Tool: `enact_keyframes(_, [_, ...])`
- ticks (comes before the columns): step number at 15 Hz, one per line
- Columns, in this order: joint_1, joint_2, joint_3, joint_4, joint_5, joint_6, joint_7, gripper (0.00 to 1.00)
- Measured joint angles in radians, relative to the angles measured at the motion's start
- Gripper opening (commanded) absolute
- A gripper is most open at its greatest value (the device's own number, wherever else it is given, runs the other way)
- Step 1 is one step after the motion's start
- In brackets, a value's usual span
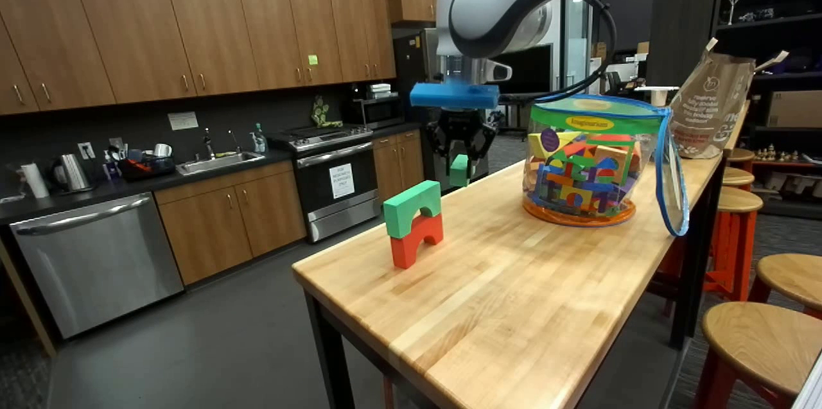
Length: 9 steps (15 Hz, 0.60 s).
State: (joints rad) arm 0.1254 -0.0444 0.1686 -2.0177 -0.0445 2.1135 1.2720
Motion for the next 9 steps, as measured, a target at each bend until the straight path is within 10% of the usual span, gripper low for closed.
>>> enact_keyframes(9, [0.050,0.113,0.011,0.187,-0.028,-0.084,0.001,0.15])
